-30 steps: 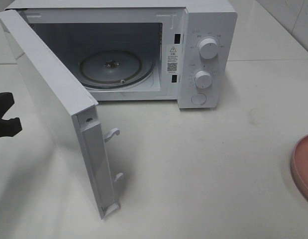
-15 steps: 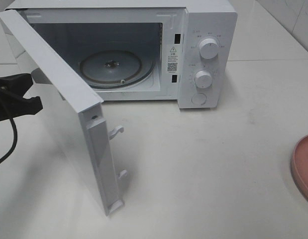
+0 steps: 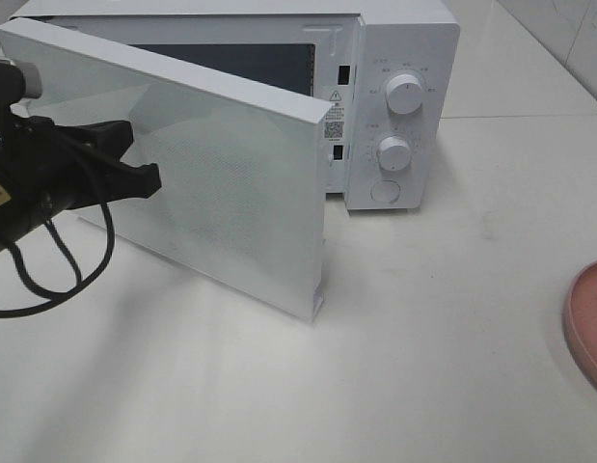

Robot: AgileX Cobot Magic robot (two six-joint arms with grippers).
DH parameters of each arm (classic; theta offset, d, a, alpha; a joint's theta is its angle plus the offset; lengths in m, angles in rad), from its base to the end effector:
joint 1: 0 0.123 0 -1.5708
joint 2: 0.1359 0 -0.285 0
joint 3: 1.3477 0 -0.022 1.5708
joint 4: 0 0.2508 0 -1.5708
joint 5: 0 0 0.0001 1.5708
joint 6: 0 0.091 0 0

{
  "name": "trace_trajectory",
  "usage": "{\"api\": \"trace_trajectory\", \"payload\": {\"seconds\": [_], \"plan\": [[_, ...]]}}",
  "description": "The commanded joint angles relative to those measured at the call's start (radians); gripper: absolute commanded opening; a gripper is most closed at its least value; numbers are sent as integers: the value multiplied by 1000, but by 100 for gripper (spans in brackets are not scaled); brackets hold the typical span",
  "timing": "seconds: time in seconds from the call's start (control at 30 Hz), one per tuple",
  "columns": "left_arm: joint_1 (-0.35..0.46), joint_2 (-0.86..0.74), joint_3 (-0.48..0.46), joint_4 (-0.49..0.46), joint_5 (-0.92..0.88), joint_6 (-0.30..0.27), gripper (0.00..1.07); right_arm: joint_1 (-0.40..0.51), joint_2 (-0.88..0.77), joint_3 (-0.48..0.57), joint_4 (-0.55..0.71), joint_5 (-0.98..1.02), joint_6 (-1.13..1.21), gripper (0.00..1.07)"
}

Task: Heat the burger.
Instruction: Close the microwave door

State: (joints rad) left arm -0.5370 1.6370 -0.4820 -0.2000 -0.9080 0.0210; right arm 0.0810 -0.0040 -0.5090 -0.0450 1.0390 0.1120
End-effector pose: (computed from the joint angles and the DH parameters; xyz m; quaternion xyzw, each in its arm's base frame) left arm 0.2530 -0.1340 0.1778 0.1146 0.7551 -0.1452 0.6289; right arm -0.0054 -0.0040 0.2816 0.0138 0.8437 0.0293 0.5358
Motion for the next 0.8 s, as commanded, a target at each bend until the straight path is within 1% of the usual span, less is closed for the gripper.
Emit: {"api": "trace_trajectory", "payload": {"seconds": [0.03,0.07,0.1,0.13,0.17,0.2,0.23,0.3,0.37,0.4,0.43,0.47,0.53,0.57,0.6,0.63,0.67,0.73,0.77,0.8], "plan": [[-54,21,-57,-87,29,52,0,-6,-26,2,3,-1,-4,75],[-54,21,-57,-87,29,52,0,-6,-26,2,3,-1,-4,75],[-65,26,-71,-104,39,73,0,-6,-26,2,3,-1,-4,75],[-88,36,-95,-139,56,113,0,-6,-26,2,3,-1,-4,75],[-88,36,-95,-139,56,113,0,-6,-26,2,3,-1,-4,75],[-108,50,-121,-173,57,141,0,-6,-26,2,3,-1,-4,75],[-108,50,-121,-173,57,141,0,-6,-26,2,3,-1,-4,75],[-135,73,-158,-220,61,158,0,-6,-26,2,3,-1,-4,75],[-144,83,-168,-230,65,158,0,-6,-26,2,3,-1,-4,75],[-157,100,-198,-243,75,162,0,-6,-26,2,3,-1,-4,75],[-157,100,-198,-243,75,162,0,-6,-26,2,3,-1,-4,75],[-172,119,-228,-252,81,163,0,-6,-26,2,3,-1,-4,75],[-177,129,-245,-258,84,163,0,-6,-26,2,3,-1,-4,75],[-188,151,-280,-272,86,172,0,-6,-26,2,3,-1,-4,75],[-188,151,-280,-272,86,172,0,-6,-26,2,3,-1,-4,75],[-199,169,-314,-295,98,203,0,-6,-26,2,3,-1,-4,75],[-199,169,-314,-295,98,203,0,-6,-26,2,3,-1,-4,75],[-209,195,-361,-333,116,252,0,-6,-26,2,3,-1,-3,75],[-209,195,-361,-333,116,252,0,-6,-26,2,3,-1,-3,75],[-209,214,-393,-348,134,263,0,-6,-26,2,3,-1,-4,75]]}}
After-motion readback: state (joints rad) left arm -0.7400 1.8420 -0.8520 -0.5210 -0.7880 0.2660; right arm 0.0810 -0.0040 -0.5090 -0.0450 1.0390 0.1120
